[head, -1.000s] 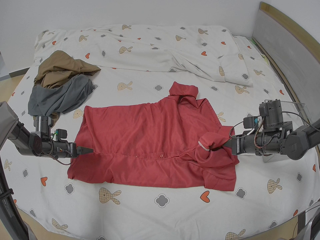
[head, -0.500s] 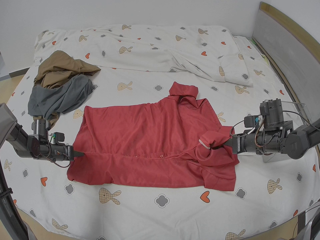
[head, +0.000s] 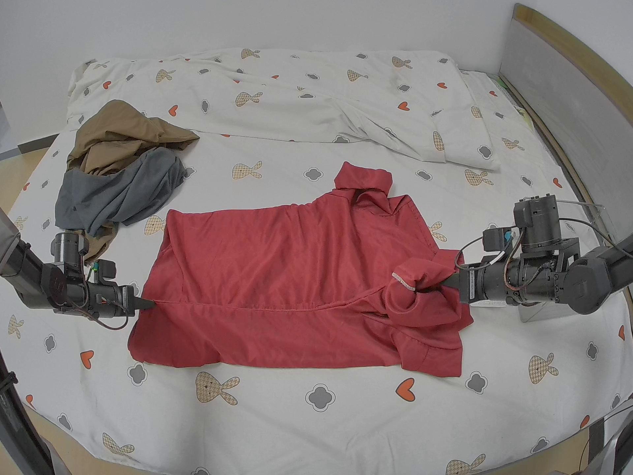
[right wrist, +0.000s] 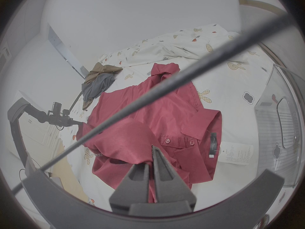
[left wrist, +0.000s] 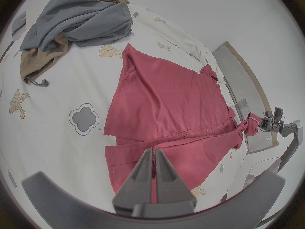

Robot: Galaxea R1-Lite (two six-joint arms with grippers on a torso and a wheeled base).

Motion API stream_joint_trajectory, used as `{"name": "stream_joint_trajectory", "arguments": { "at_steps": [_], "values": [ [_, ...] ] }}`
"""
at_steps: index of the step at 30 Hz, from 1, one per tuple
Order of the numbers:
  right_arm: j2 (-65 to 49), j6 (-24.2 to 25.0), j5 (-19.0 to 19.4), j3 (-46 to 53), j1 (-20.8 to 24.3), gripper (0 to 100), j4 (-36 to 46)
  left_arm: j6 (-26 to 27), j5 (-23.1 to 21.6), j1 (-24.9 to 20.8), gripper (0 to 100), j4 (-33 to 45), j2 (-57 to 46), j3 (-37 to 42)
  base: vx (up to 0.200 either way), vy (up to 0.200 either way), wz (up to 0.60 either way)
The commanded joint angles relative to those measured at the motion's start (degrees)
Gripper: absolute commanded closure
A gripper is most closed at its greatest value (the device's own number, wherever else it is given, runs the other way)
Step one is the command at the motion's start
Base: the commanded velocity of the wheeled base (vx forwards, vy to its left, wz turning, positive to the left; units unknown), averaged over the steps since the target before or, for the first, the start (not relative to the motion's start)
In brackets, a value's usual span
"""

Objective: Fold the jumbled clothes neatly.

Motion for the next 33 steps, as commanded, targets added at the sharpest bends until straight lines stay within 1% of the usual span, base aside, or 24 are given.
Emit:
{"name": "stream_joint_trajectory", "arguments": {
  "at_steps": [1,10,12,14,15,16,22,23,26,29,33],
  "values": [
    [0.1,0.0,0.0,-0.2,0.0,100,-0.1,0.0,0.0,0.1,100,0.0,-0.4,-0.2,0.0,0.0,0.0],
    [0.4,0.0,0.0,-1.0,0.0,100,0.0,-0.2,0.2,-0.2,100,0.9,-0.1,-1.8,0.0,0.0,0.0],
    [0.4,0.0,-0.1,-1.2,0.1,100,0.0,-0.2,0.3,-0.2,100,3.5,-0.3,-3.1,0.0,0.0,0.0],
    [0.4,0.0,0.0,-1.3,0.1,100,0.0,-0.1,0.3,-0.2,100,4.3,-0.3,-3.3,0.0,0.0,0.0],
    [0.5,0.0,-0.1,-2.0,0.1,100,0.2,0.0,1.2,-0.2,100,5.4,-0.2,-3.8,0.0,0.0,0.0],
    [0.5,0.0,-0.1,-2.2,0.1,100,0.2,0.0,1.4,-0.2,0,5.4,-0.1,-3.9,0.0,0.0,0.0],
    [0.6,0.0,-0.1,-2.7,0.2,100,0.4,1.8,1.7,-0.2,0,5.3,-0.3,-3.5,0.0,0.0,0.0],
    [0.5,0.0,-0.1,-2.7,0.2,100,0.4,2.6,1.7,0.1,0,5.3,-1.0,-3.2,0.0,0.0,0.0],
    [0.6,0.1,-0.1,-2.7,0.2,100,0.4,2.8,1.4,0.4,0,5.3,-3.7,-2.4,0.0,0.0,0.0],
    [0.8,0.1,-0.1,-2.7,0.3,100,0.2,2.8,-0.6,-0.4,0,5.5,-8.5,1.2,0.0,0.0,0.0],
    [1.0,0.1,-0.1,-3.2,0.6,100,0.0,3.1,-4.7,-3.5,0,5.4,-11.4,4.9,0.0,0.0,0.0]
  ]
}}
